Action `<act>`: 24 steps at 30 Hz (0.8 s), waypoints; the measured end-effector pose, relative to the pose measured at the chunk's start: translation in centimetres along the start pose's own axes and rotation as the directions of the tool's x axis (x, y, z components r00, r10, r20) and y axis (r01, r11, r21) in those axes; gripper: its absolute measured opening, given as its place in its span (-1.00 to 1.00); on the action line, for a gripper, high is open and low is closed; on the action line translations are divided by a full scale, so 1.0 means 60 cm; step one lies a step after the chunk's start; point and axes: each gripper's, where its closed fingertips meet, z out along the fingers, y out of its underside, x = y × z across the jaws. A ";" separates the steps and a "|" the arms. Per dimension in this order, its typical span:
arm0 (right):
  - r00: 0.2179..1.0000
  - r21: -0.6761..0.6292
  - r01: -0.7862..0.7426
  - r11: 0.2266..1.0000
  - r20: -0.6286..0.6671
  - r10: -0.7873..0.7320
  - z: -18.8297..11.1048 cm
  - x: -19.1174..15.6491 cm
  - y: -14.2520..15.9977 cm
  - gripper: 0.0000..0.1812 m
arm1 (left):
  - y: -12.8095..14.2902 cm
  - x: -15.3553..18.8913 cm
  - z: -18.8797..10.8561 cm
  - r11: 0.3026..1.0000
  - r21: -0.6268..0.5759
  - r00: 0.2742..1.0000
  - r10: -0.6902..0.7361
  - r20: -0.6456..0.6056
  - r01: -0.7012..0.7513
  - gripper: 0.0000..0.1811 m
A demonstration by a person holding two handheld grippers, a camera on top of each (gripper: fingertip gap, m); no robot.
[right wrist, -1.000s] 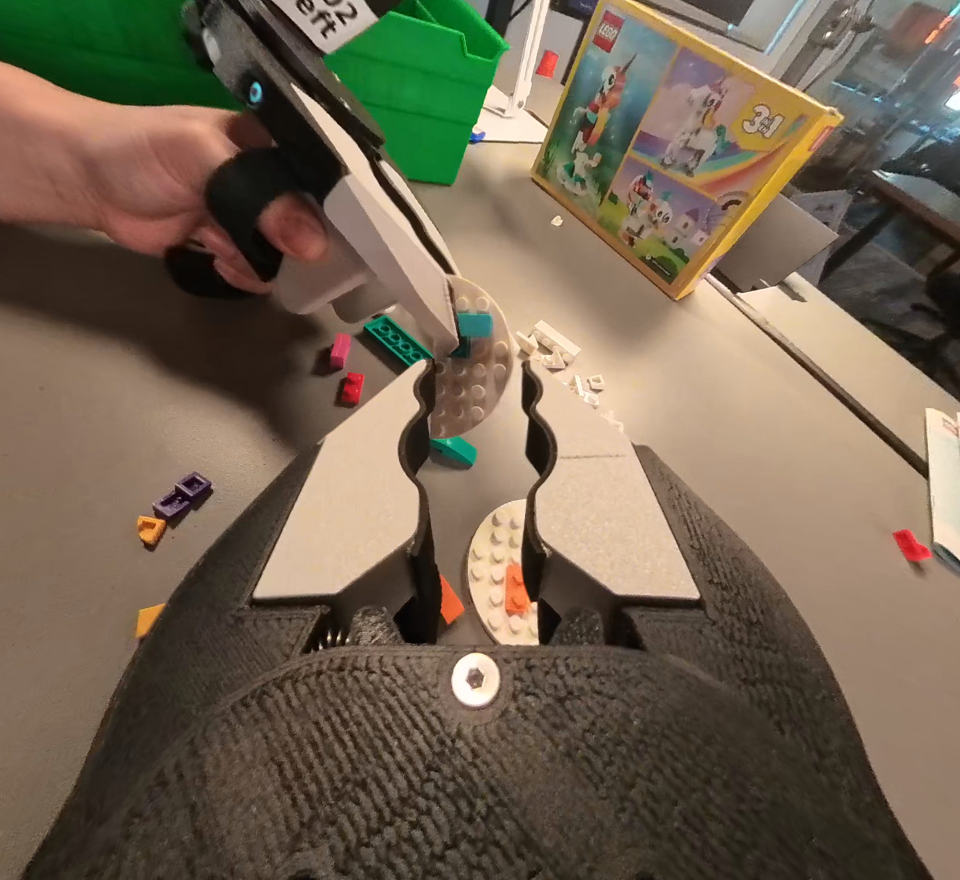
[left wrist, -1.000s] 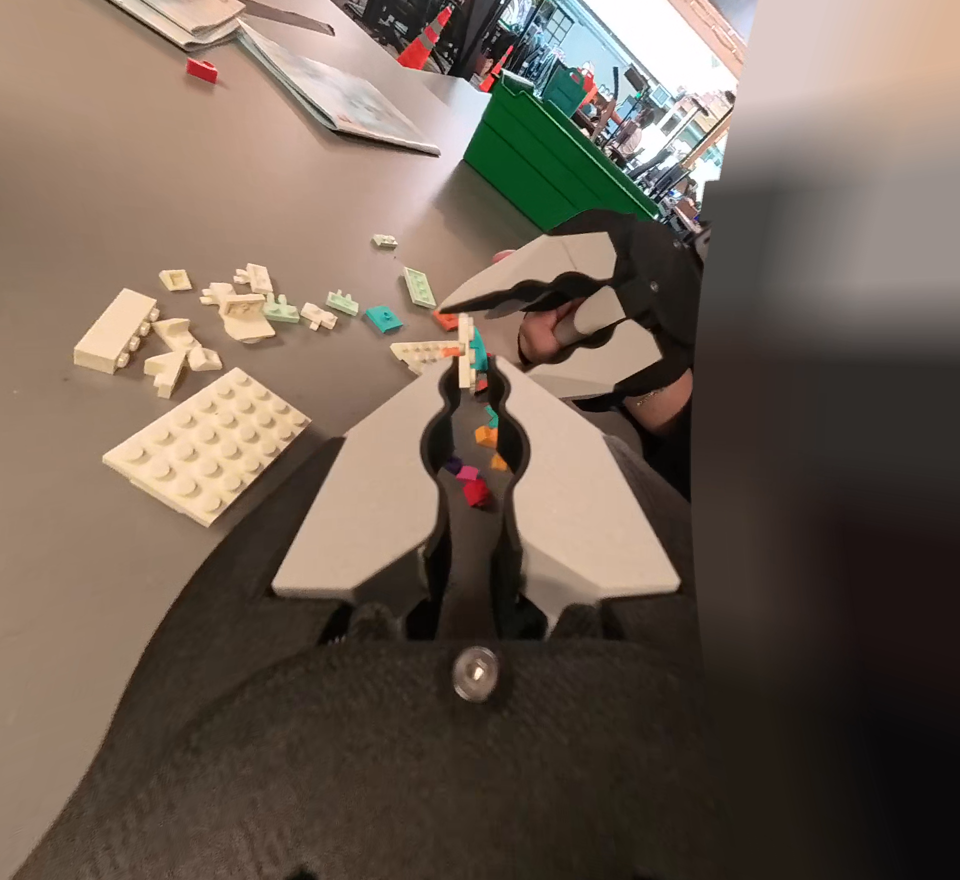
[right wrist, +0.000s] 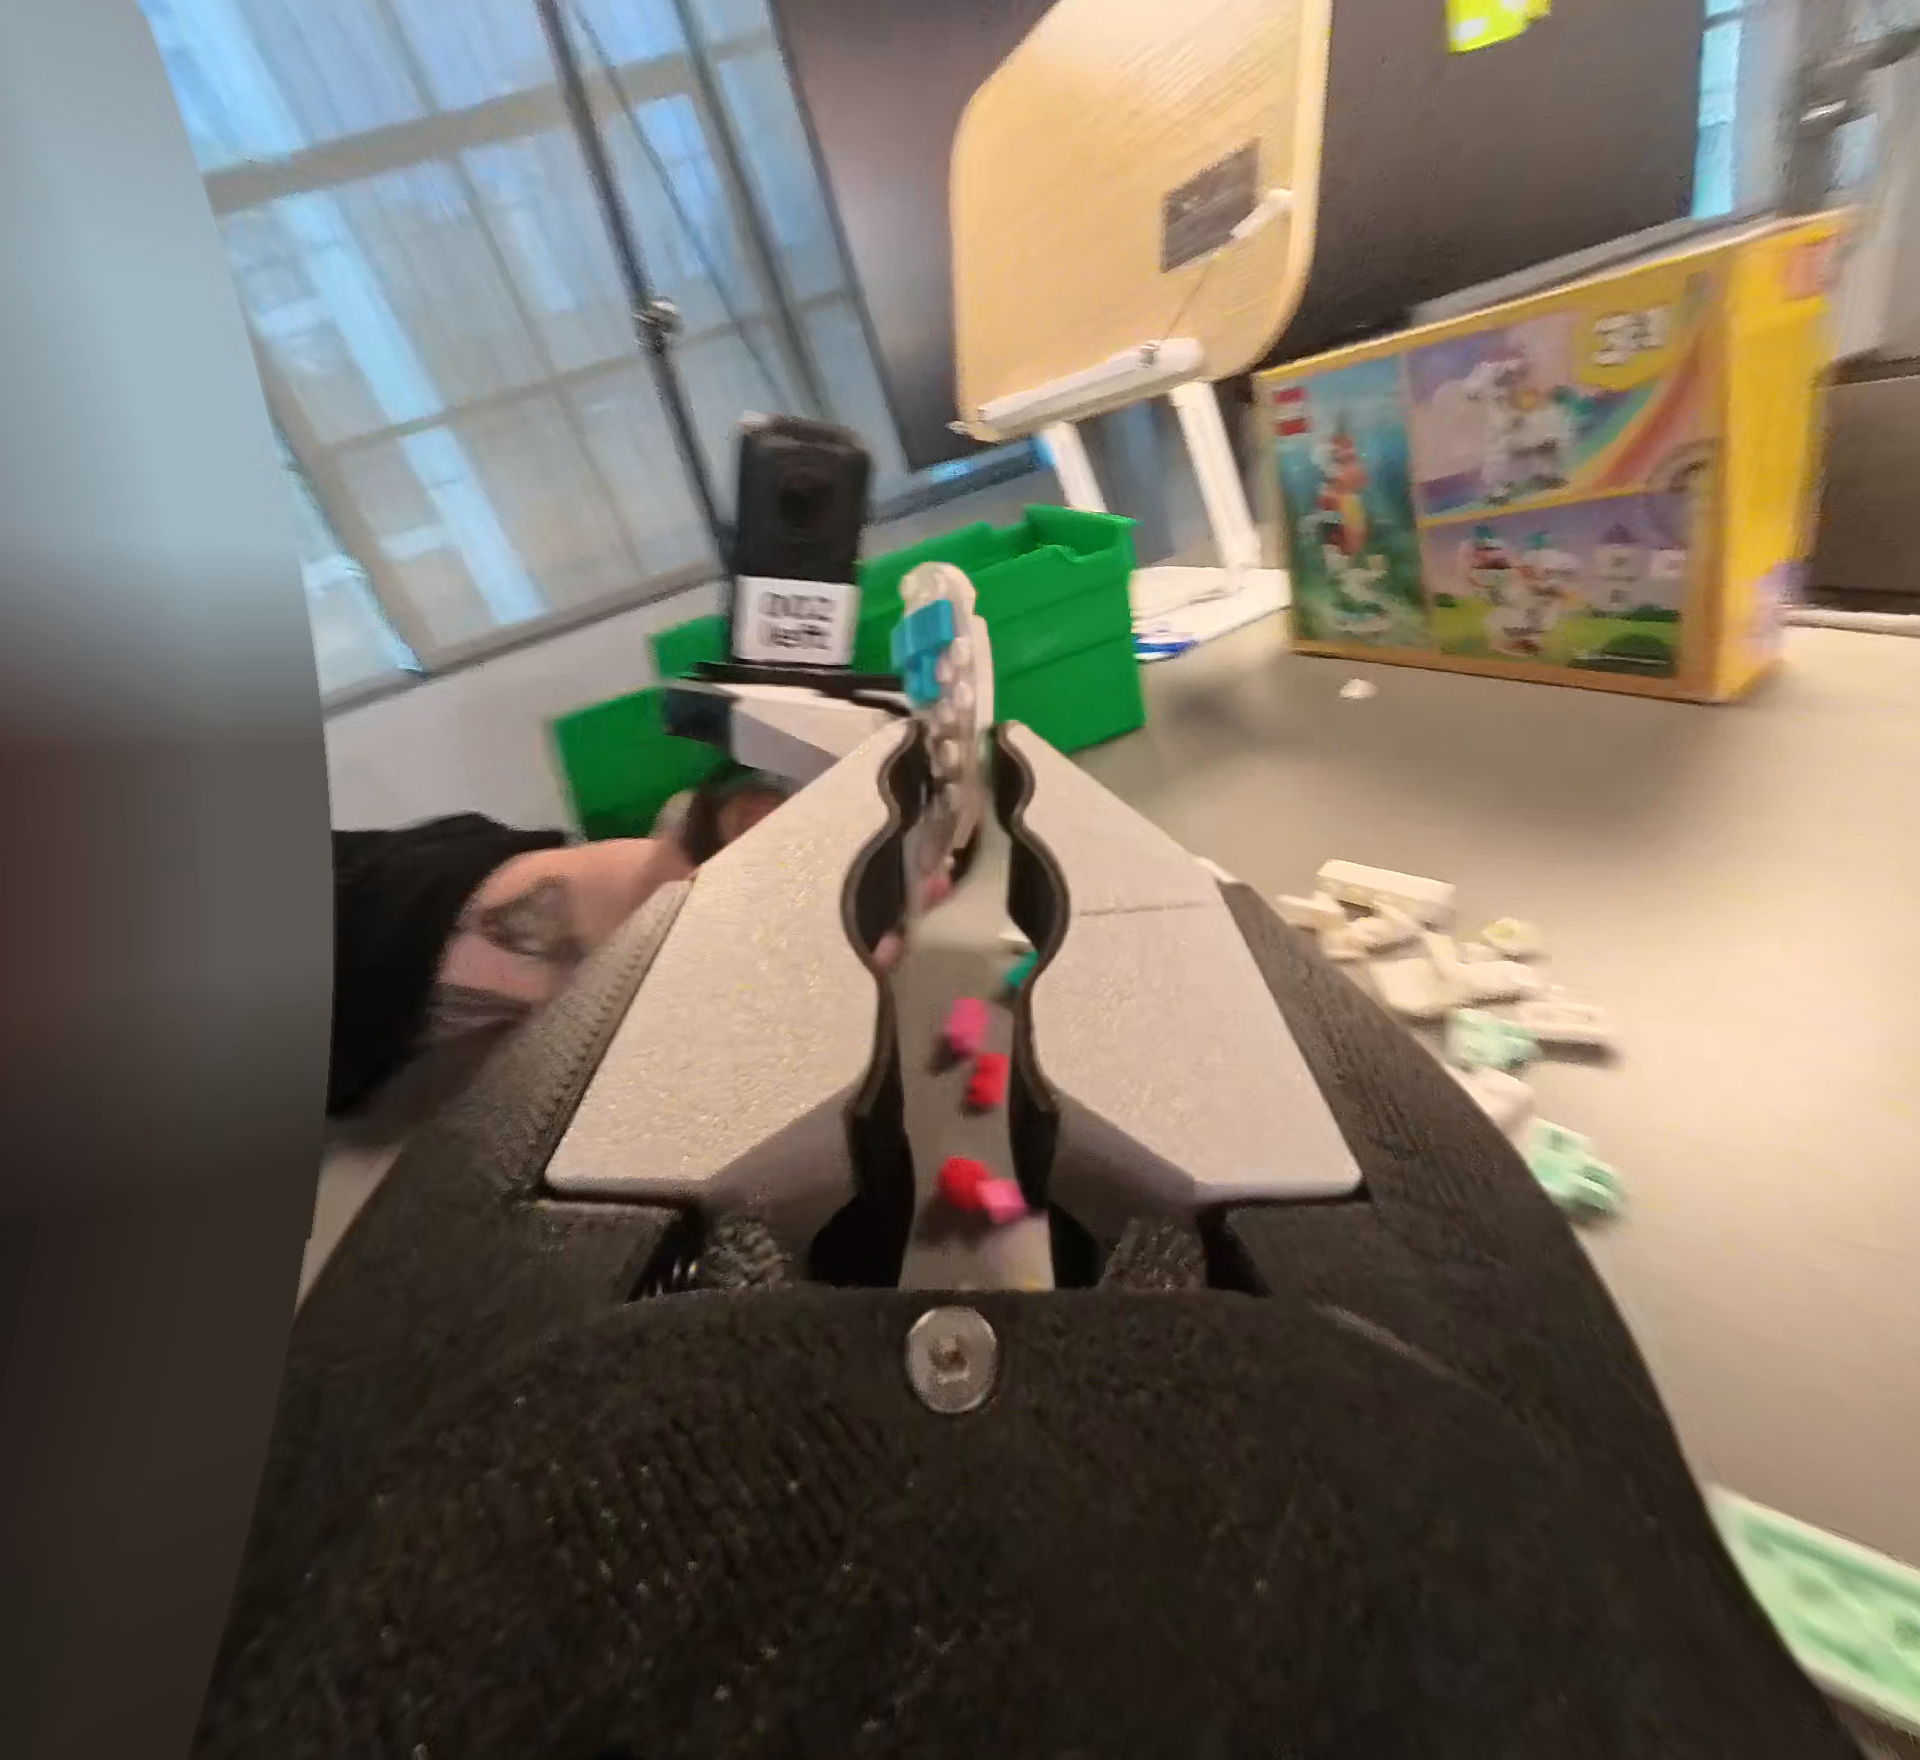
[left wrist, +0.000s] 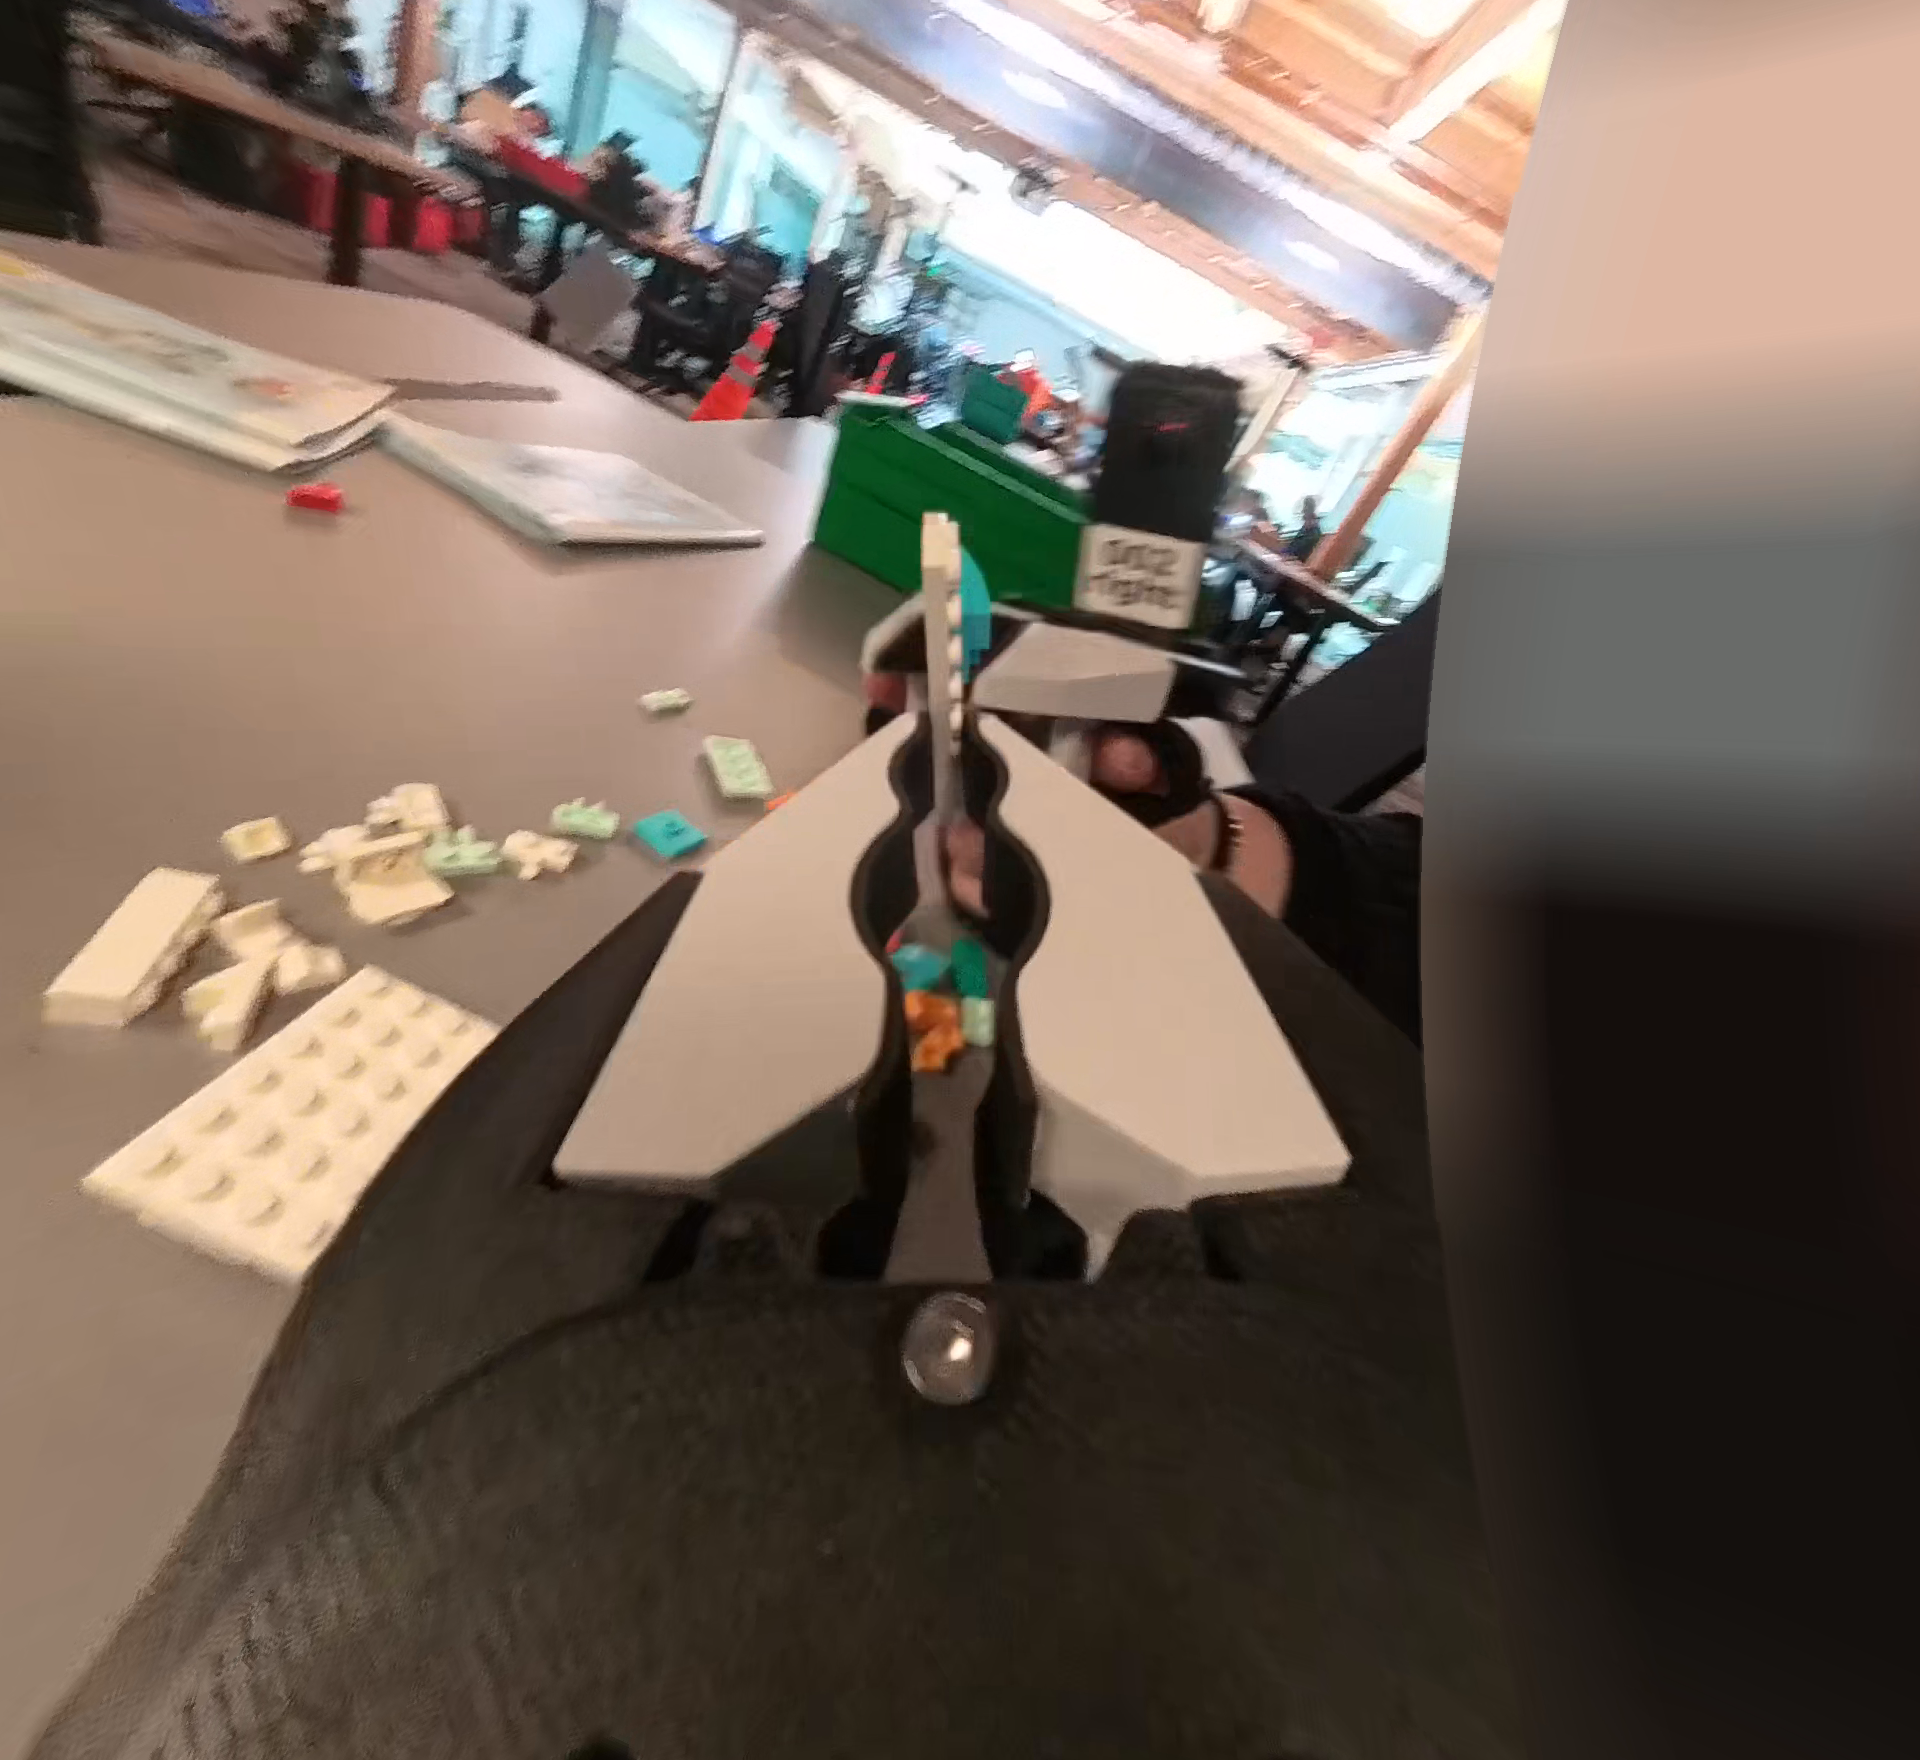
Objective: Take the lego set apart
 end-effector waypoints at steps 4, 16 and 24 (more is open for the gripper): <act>0.947 -0.108 0.244 0.964 -0.187 -0.260 -0.004 0.027 0.006 -0.71 | 0.018 -0.052 -0.009 0.989 -0.126 0.963 0.103 0.250 -0.073 -0.96; 0.906 -0.205 0.297 0.933 -0.248 -0.343 0.009 0.030 0.026 -0.70 | 0.049 -0.057 -0.001 0.921 -0.305 0.883 0.341 0.323 -0.244 -0.96; 0.919 -0.202 0.287 0.936 -0.217 -0.329 0.001 0.029 0.024 -0.77 | 0.050 -0.054 0.000 0.919 -0.309 0.889 0.339 0.309 -0.244 -0.96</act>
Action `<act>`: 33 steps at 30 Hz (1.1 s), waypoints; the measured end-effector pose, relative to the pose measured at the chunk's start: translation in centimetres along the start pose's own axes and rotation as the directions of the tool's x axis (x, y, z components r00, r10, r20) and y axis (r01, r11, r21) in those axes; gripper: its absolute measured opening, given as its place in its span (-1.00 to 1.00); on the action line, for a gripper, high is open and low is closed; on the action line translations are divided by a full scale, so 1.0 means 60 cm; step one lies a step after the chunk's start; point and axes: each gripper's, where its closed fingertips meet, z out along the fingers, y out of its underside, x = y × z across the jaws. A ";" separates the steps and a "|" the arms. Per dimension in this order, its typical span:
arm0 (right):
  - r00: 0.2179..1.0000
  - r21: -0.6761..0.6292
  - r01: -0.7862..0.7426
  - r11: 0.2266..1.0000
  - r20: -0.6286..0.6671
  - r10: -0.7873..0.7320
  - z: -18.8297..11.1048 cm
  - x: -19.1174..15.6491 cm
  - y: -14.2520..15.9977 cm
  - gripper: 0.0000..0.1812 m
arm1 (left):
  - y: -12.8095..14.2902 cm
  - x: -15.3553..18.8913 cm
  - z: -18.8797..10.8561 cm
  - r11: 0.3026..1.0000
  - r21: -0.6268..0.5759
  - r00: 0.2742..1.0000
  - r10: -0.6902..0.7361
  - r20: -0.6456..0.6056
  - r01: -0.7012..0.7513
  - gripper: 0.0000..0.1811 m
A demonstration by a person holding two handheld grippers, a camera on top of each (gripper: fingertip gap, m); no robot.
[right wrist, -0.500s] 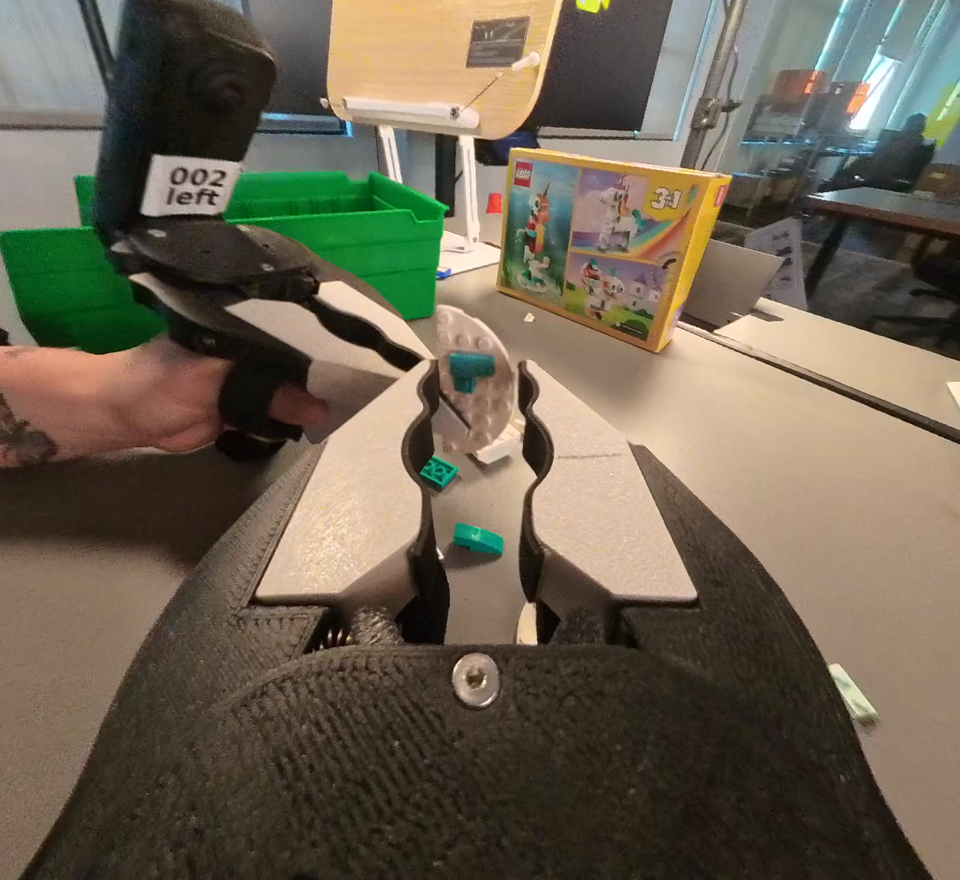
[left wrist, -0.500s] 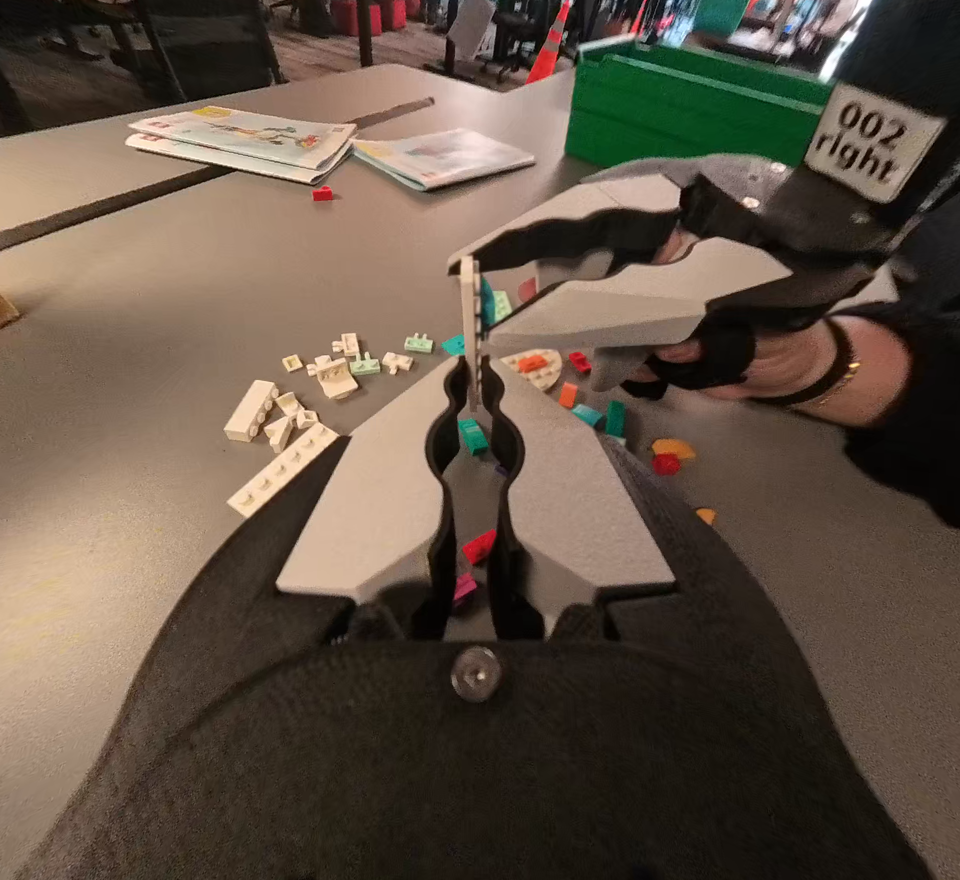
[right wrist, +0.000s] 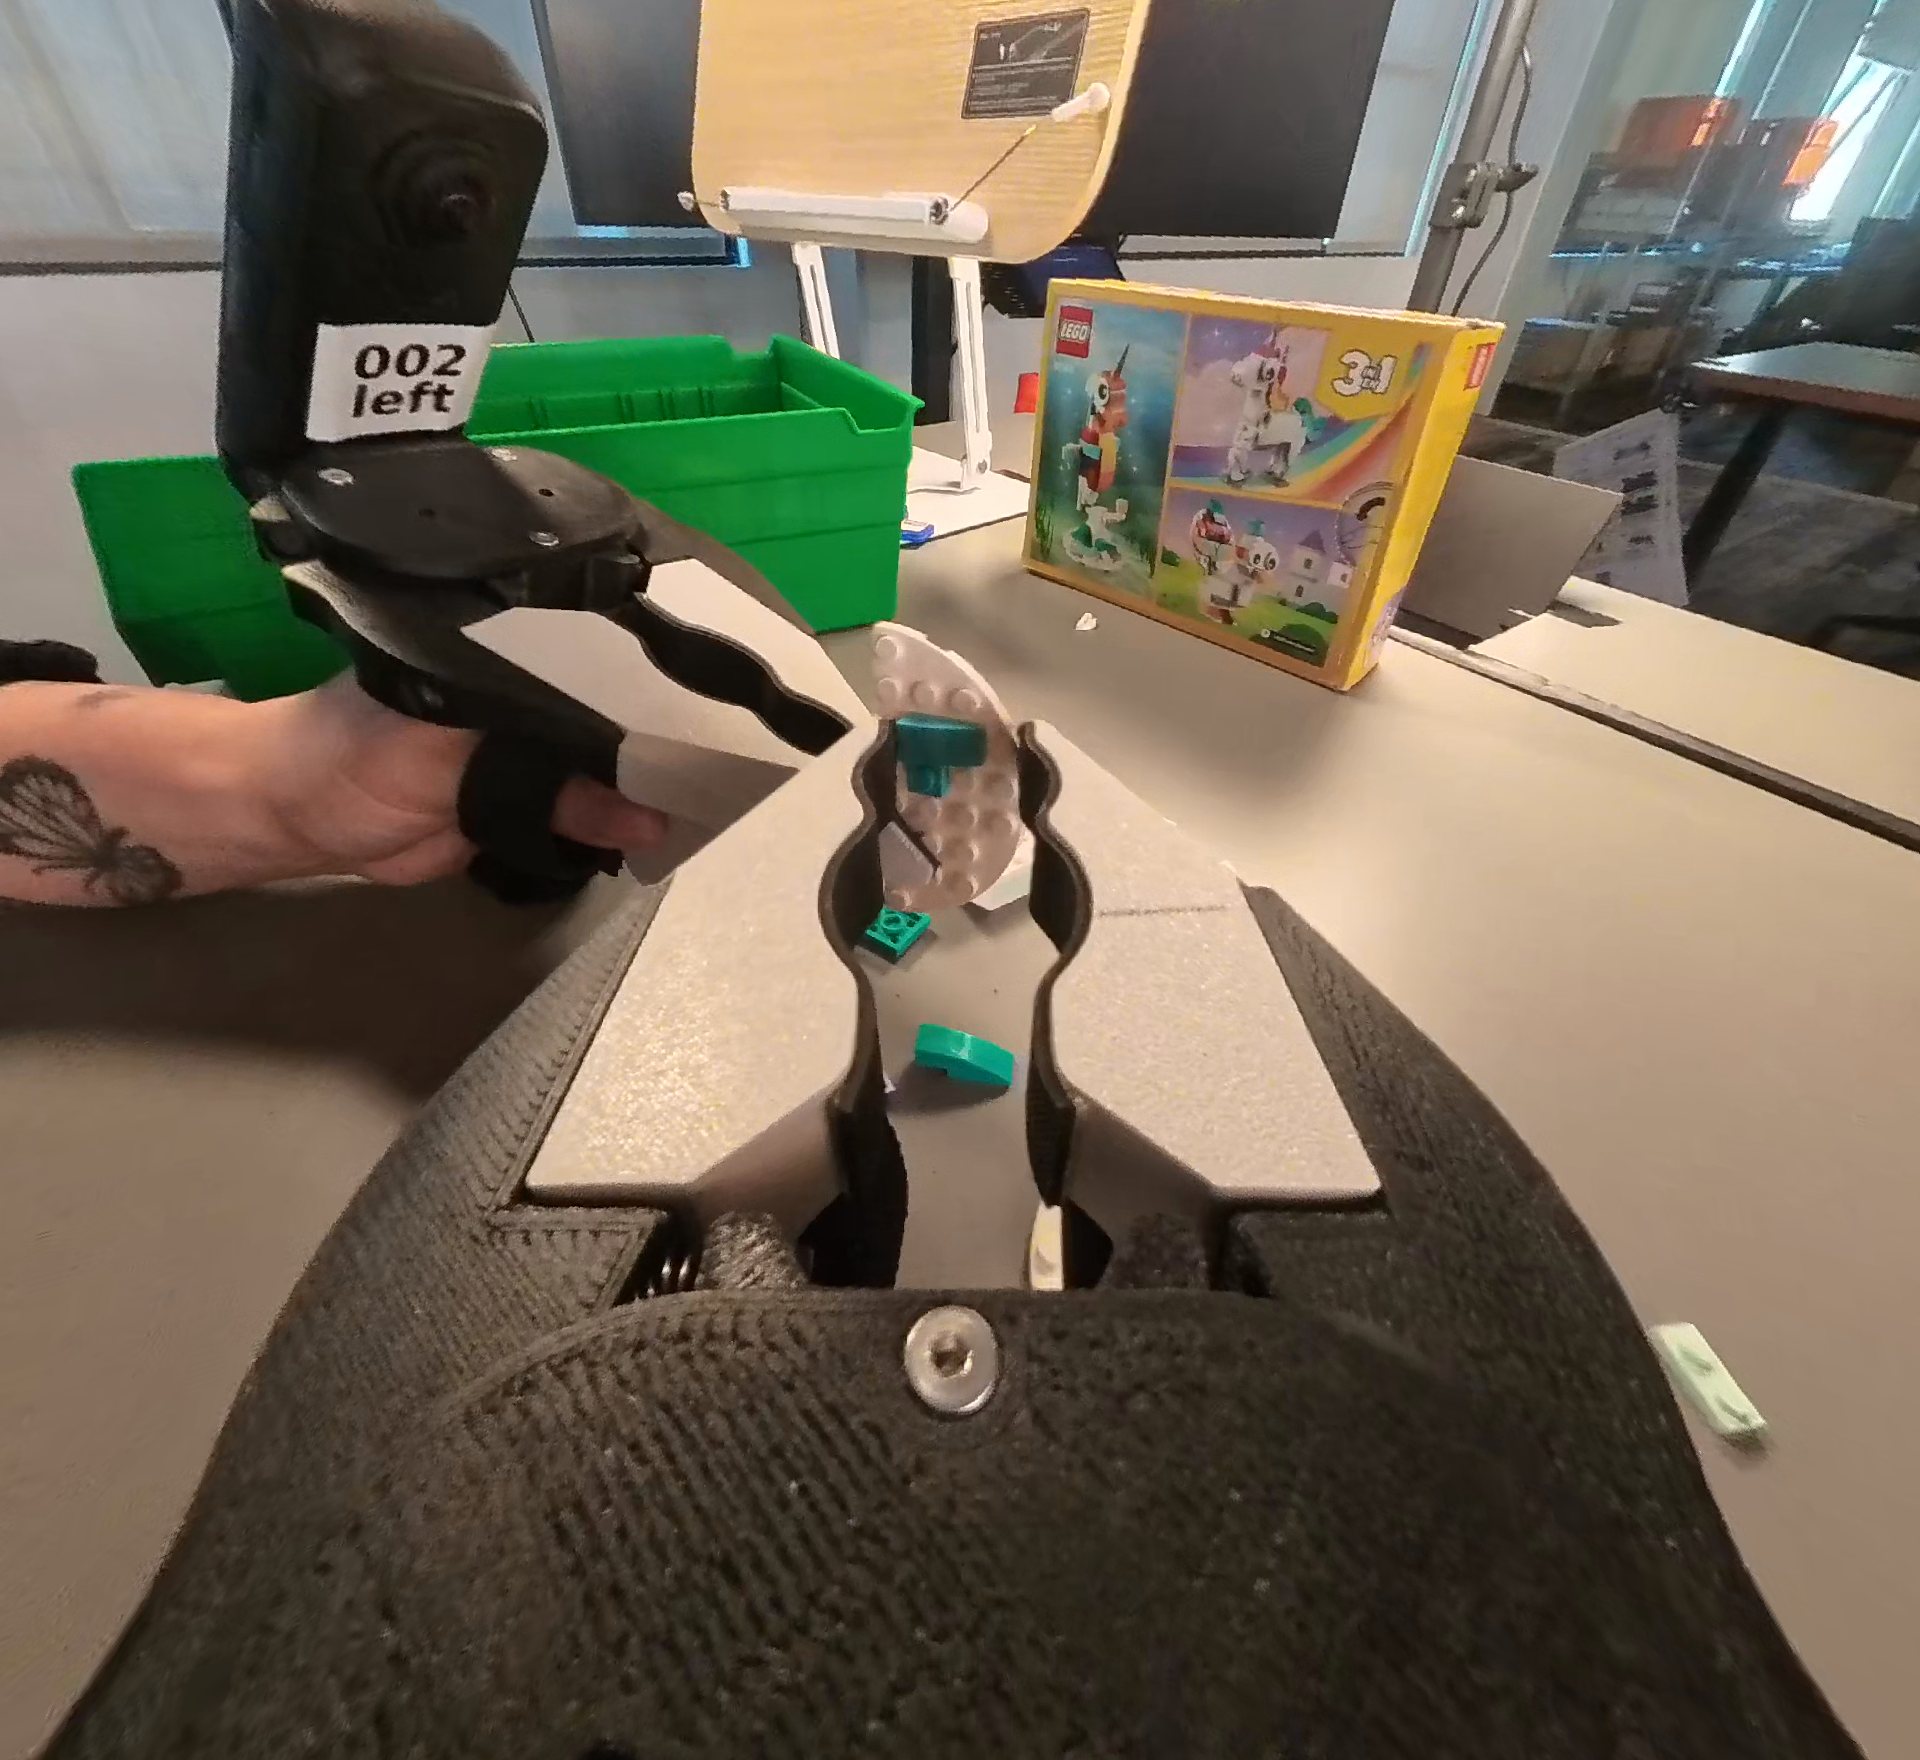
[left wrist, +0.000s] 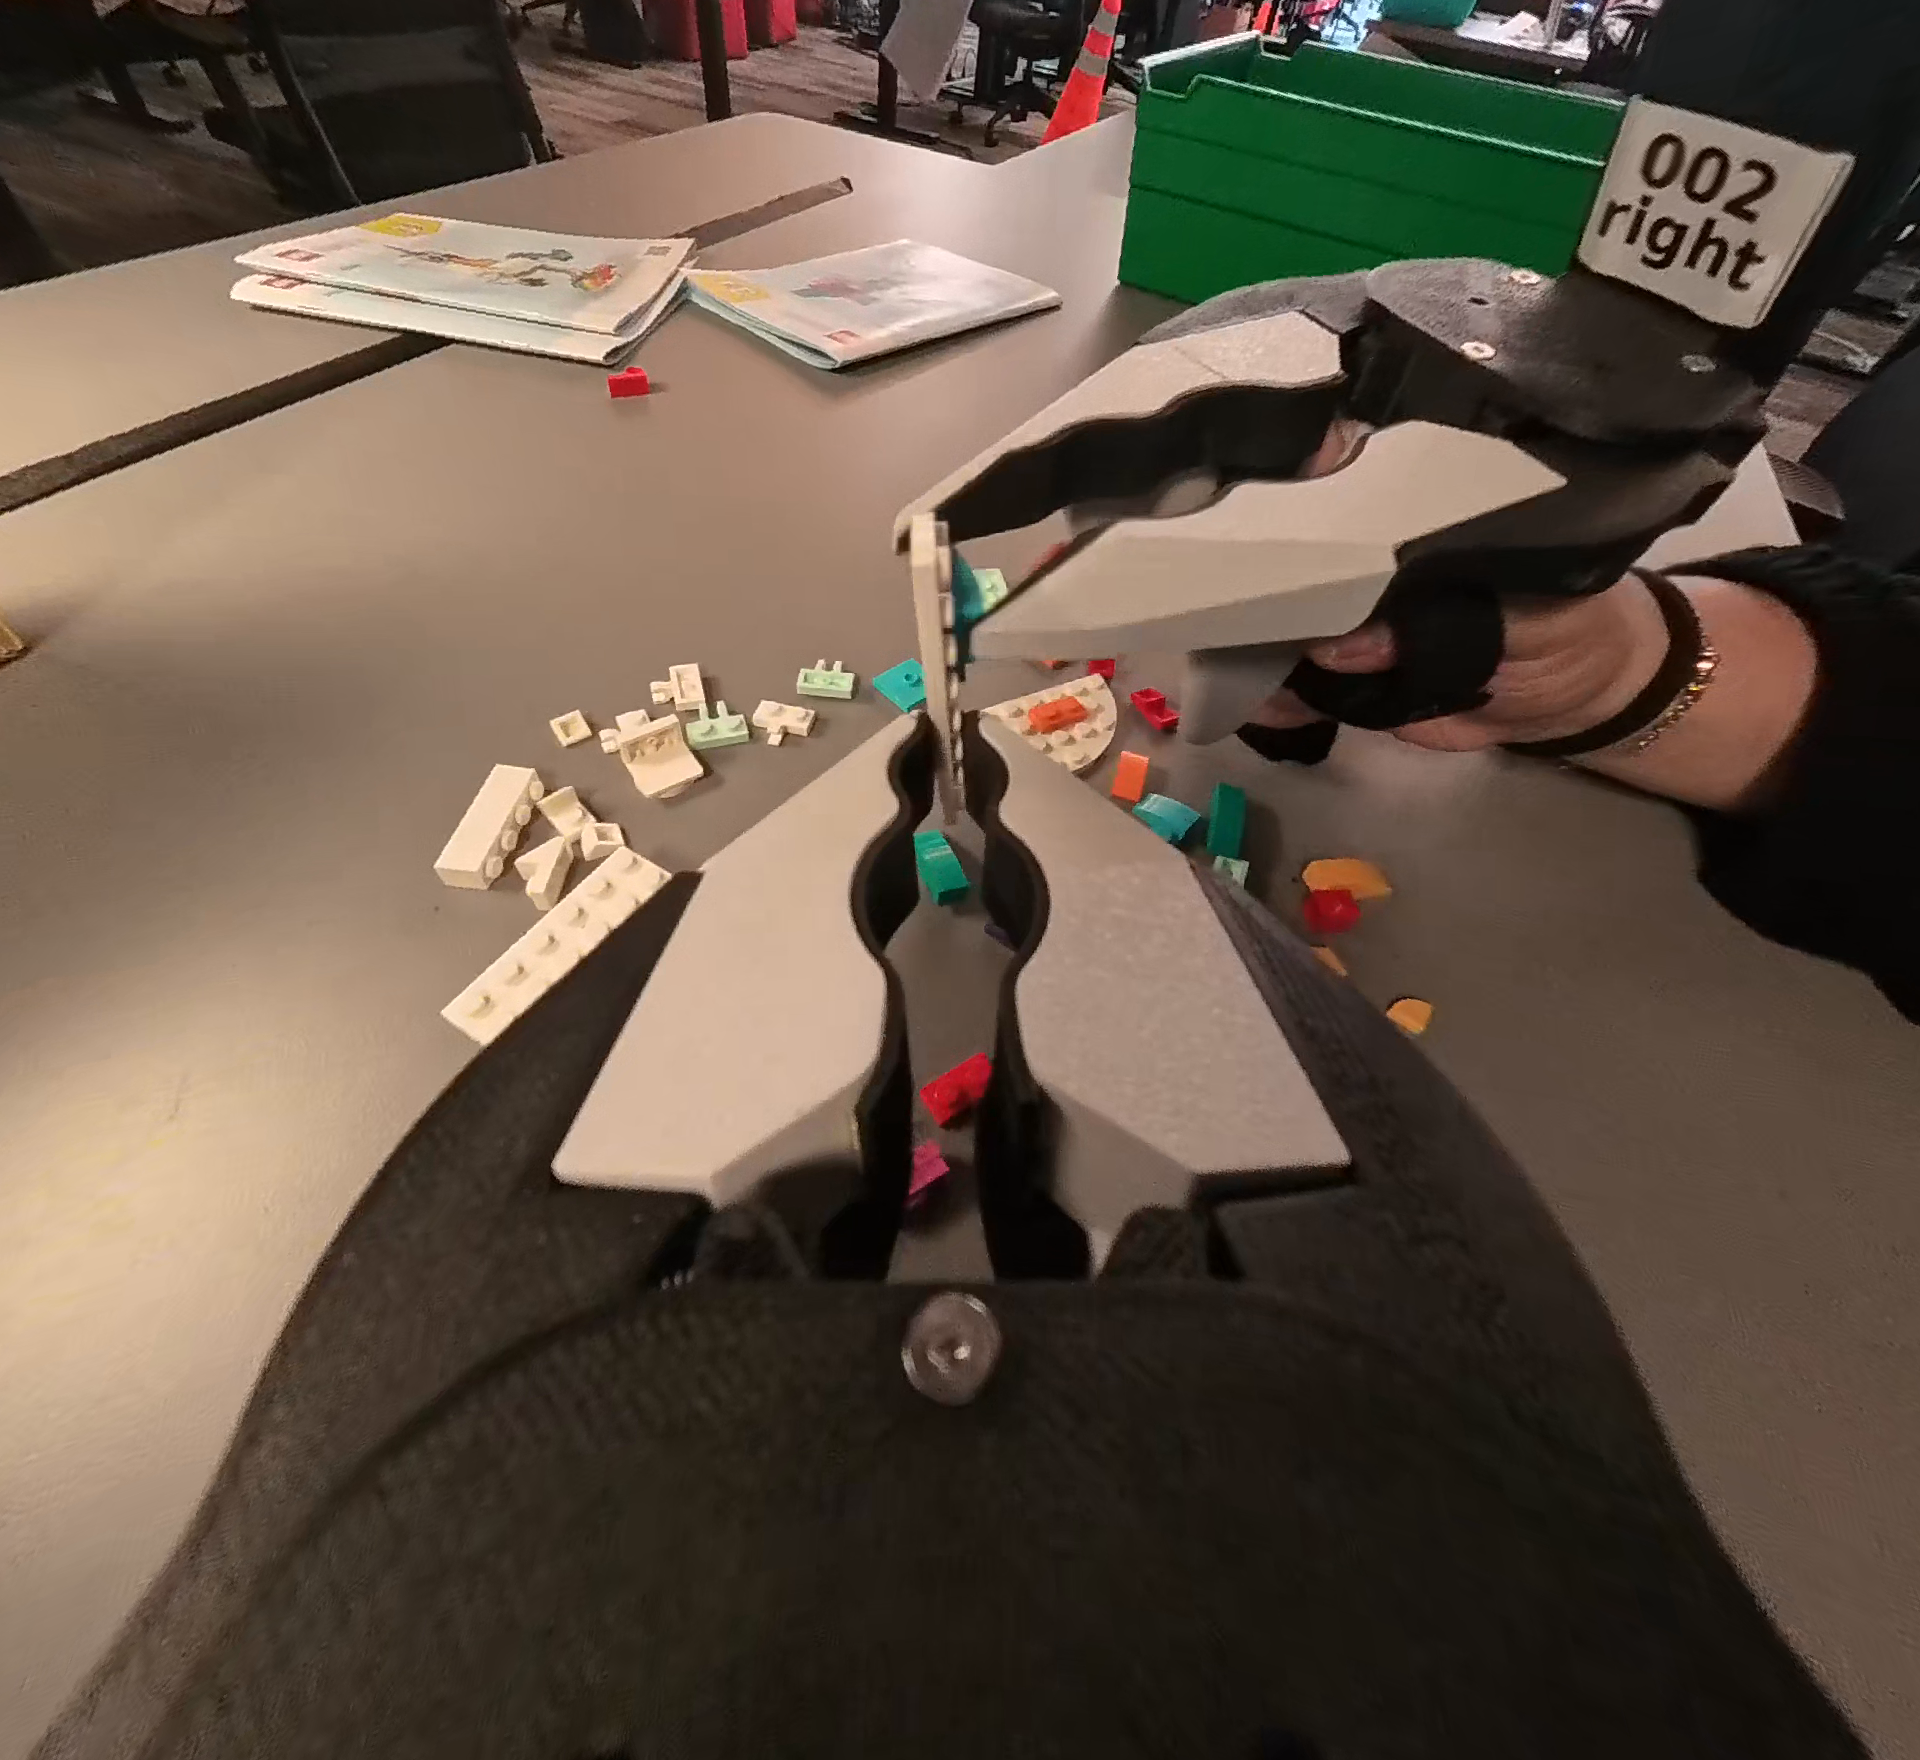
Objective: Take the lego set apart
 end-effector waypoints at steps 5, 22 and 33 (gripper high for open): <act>0.999 -0.019 0.046 0.999 -0.003 -0.046 -0.002 -0.002 0.001 -0.77 | 0.000 0.005 0.001 1.000 -0.001 1.000 0.023 -0.014 -0.023 -0.96; 0.950 -0.106 0.305 0.946 -0.033 -0.310 -0.005 -0.011 0.007 -0.78 | -0.046 0.007 -0.024 0.958 0.178 0.963 -0.193 -0.187 0.226 -0.96; 0.952 -0.123 -0.150 0.981 0.250 0.177 -0.023 -0.016 0.020 -0.86 | -0.030 0.019 -0.018 0.963 0.103 0.934 -0.213 -0.286 0.251 -0.97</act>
